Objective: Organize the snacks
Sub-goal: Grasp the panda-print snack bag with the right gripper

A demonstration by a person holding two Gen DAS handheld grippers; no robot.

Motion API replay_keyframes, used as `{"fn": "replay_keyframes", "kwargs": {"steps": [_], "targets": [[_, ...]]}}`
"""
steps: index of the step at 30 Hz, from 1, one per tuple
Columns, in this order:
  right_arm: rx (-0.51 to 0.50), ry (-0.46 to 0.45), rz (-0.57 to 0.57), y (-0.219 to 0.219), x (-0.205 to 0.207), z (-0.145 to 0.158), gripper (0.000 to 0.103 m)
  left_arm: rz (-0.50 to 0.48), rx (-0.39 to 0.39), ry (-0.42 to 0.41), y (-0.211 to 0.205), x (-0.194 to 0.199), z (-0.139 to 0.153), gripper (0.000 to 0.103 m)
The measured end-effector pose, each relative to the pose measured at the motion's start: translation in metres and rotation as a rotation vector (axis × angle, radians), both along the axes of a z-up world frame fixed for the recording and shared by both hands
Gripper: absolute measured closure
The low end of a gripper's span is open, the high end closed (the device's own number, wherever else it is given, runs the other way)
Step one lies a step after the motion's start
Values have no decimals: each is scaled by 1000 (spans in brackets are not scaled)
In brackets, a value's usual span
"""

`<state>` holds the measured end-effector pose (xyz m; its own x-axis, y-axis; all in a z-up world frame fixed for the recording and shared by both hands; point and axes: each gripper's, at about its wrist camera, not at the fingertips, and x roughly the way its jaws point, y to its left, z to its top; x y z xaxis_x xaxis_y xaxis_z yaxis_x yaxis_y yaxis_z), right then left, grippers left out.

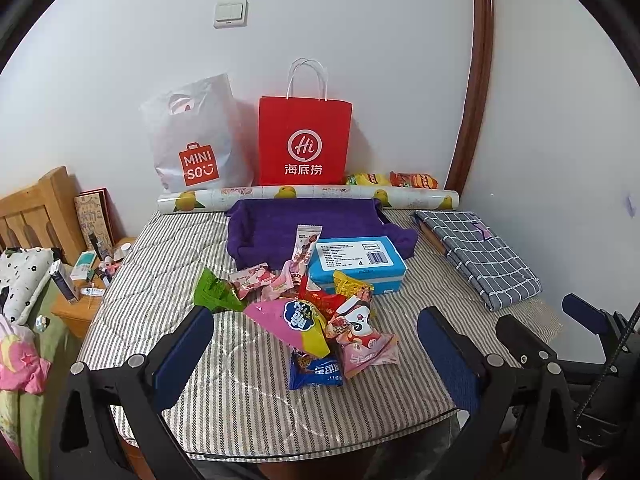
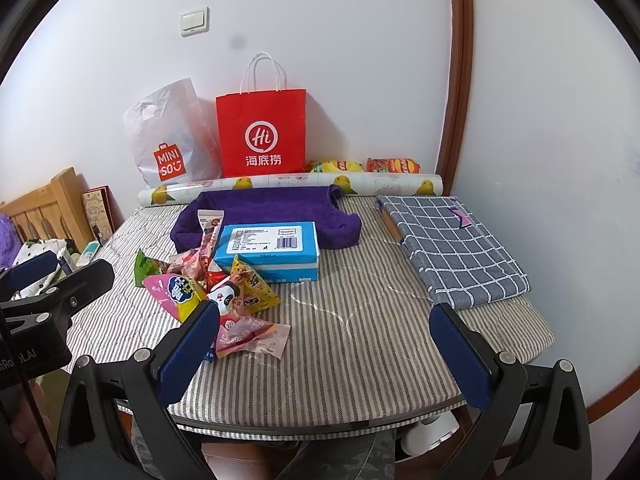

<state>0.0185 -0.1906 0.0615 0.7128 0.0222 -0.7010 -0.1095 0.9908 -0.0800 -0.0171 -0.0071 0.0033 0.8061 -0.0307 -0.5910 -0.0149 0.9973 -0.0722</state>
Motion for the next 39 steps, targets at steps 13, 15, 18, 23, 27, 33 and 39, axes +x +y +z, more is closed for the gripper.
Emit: {"fn": "replay_keyframes", "kwargs": {"steps": [13, 15, 18, 23, 27, 33, 39], "targets": [[1, 0, -2, 0, -1, -1, 0, -10, -2, -3, 3, 0, -1, 1], [1, 3, -5, 0, 0, -2, 0, -12, -2, 0, 4, 0, -1, 1], [2, 6, -7, 0, 2, -5, 0, -22, 5, 2, 6, 1, -3, 1], [14, 27, -8, -1, 9, -16, 0, -17, 19, 19, 15, 9, -12, 1], [14, 58, 4, 2, 17, -31, 0, 4, 28, 44, 26, 19, -23, 1], [43, 101, 37, 6, 30, -55, 1, 57, 13, 102, 55, 38, -48, 1], [53, 152, 101, 20, 46, -87, 19, 118, -12, 169, 81, 57, -78, 1]]}}
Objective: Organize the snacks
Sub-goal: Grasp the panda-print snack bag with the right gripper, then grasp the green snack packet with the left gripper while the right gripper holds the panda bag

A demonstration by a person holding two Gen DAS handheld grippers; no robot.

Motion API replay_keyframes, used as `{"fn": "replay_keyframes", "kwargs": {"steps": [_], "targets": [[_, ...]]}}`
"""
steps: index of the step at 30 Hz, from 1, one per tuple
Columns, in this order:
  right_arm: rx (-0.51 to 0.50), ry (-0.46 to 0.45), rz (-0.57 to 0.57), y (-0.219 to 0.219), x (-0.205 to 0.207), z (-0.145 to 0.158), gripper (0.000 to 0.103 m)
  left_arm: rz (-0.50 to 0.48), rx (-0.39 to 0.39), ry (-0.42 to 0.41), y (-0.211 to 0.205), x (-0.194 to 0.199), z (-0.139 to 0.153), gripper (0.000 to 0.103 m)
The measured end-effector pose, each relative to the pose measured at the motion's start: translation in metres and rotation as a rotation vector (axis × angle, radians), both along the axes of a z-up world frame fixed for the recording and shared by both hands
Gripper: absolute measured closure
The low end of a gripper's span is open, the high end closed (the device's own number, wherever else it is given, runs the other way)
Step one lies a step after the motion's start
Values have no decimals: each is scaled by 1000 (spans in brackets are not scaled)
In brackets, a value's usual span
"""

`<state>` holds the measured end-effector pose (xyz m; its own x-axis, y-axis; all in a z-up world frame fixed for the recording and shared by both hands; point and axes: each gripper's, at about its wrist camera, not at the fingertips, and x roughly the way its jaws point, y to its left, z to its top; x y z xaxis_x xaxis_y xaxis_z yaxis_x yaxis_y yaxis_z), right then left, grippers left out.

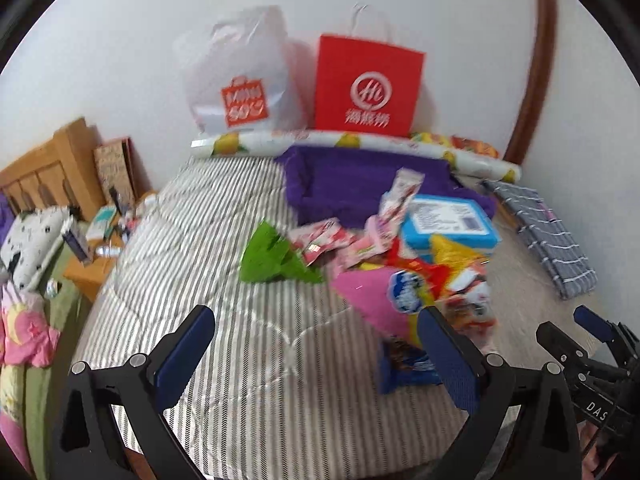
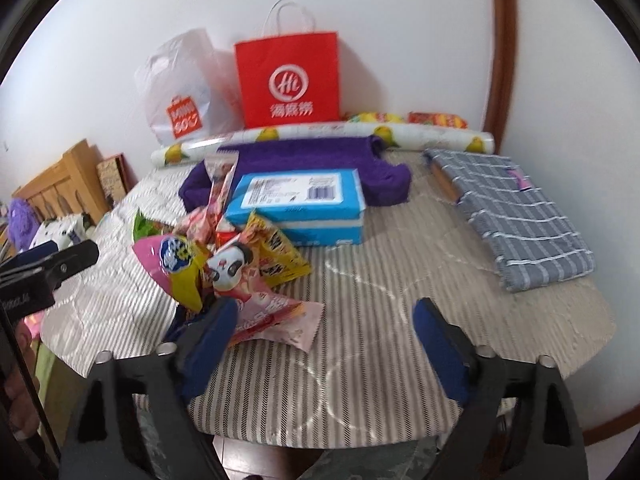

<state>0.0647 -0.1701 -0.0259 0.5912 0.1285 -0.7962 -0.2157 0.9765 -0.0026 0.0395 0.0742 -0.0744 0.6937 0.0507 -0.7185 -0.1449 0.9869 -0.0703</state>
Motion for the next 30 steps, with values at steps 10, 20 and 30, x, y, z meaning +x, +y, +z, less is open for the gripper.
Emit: {"fn": "replay_keyframes", "kwargs": {"steps": [10, 20, 30], "targets": [[84, 31, 110, 33, 16, -28, 35, 44, -37, 77, 32, 27, -35, 2], [44, 70, 197, 65, 35, -61, 51, 34, -54, 95, 48, 42, -45, 2], [107, 26, 234, 51, 31, -41, 66, 50, -58, 93, 59, 64, -47, 3]]}}
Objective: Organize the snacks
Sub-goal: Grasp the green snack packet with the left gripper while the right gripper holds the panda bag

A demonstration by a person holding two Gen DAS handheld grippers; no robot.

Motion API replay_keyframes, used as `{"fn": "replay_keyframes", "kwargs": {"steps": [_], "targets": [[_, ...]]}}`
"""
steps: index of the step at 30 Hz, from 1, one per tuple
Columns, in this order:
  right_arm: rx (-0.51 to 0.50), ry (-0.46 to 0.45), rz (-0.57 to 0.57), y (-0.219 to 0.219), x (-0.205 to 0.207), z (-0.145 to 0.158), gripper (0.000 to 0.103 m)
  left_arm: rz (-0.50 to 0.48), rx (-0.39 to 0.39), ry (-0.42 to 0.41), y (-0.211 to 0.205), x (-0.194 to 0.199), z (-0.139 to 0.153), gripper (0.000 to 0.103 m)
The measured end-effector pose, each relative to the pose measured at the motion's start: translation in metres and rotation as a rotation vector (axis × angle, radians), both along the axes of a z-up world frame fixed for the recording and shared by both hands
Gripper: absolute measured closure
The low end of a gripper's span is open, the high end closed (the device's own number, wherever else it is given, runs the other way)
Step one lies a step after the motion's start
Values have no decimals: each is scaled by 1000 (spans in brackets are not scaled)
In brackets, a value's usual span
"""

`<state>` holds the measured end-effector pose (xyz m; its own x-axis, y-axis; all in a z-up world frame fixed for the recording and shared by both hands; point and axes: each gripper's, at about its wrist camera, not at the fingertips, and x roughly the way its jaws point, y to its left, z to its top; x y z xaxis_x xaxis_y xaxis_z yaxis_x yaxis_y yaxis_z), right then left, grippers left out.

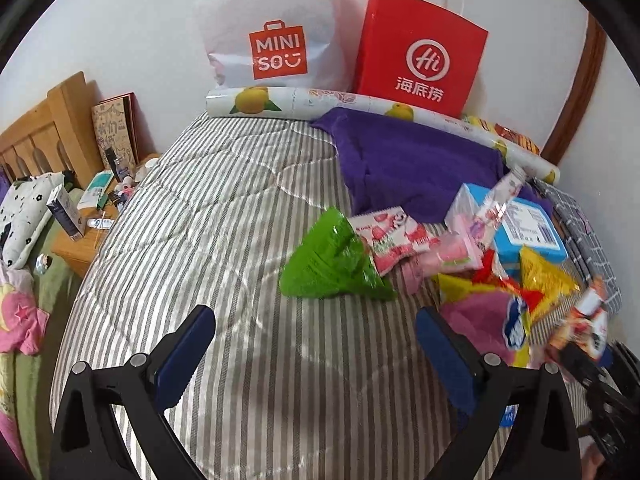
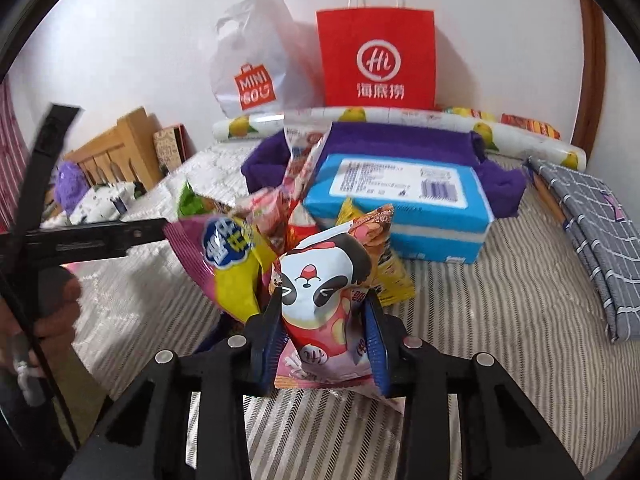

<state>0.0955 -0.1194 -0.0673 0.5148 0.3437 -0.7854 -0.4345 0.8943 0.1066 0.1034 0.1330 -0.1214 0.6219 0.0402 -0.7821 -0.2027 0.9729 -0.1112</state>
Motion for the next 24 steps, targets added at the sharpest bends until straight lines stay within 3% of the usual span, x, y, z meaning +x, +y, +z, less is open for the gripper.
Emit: {"fn": "replay_keyframes", "kwargs": {"steps": [5, 10, 14, 17, 24], "targets": [[35, -39, -45, -19, -2, 22, 66, -10, 30, 14, 1, 21, -6, 3], [2, -72, -139, -48, 2, 31, 66, -17, 33, 30, 5, 36, -14, 7], [-44, -44, -223, -76, 15, 17, 66, -26, -2, 25, 9, 47, -20, 7], [-71, -1, -279, -91, 27, 1, 66, -35, -42, 43, 11, 56, -27, 21], [-72, 28, -316, -105, 40, -16, 66, -63, -17, 18, 9, 64, -36, 23]]}}
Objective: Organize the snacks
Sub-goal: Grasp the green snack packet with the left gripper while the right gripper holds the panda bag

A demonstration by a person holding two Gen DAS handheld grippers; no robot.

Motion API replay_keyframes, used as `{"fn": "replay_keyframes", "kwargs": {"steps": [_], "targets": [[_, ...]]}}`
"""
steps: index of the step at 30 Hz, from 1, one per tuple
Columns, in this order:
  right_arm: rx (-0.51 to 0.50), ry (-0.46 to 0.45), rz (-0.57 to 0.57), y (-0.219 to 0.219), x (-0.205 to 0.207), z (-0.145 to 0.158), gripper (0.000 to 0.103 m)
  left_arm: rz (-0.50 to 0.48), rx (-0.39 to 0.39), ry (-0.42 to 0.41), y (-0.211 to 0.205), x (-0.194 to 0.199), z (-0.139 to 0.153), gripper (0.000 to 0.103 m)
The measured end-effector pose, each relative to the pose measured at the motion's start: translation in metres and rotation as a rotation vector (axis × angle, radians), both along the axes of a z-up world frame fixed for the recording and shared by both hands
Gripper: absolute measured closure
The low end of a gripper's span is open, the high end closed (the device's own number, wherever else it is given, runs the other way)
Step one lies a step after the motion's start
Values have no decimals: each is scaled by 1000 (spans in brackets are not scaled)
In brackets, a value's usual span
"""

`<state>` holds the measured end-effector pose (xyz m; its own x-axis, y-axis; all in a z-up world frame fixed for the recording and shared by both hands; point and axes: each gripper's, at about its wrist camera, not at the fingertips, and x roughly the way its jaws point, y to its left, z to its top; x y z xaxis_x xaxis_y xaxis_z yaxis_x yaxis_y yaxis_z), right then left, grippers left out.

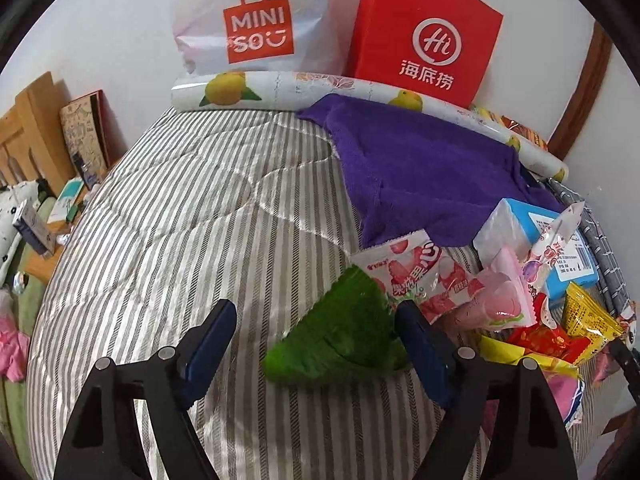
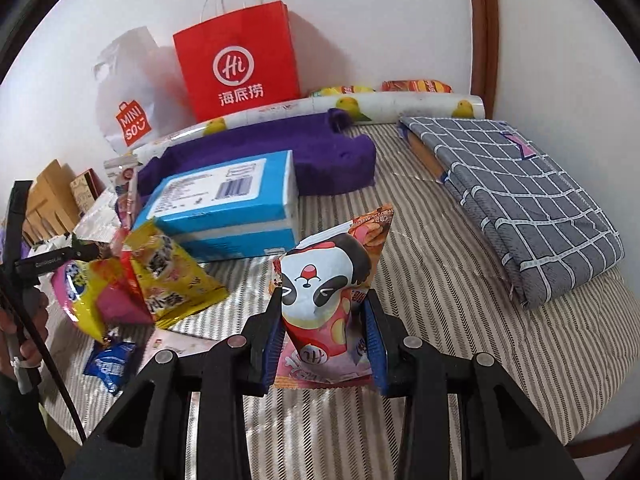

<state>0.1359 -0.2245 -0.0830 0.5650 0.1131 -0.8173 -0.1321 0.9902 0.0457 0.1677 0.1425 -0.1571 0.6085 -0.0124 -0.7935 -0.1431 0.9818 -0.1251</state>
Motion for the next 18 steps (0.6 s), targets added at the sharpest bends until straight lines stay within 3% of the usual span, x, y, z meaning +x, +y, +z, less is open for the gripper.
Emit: {"fn": "replay_keyframes", "kwargs": {"steps": [5, 9, 18], "targets": [[10, 31, -9, -2, 6, -12, 66, -8, 2, -24, -1, 2, -6, 23], [19, 19, -11, -2, 9, -14, 66, 21, -47, -9, 9, 4, -9, 37], [56, 15, -40, -7, 14, -18, 65, 39, -10, -4, 7, 3, -9, 42]]}}
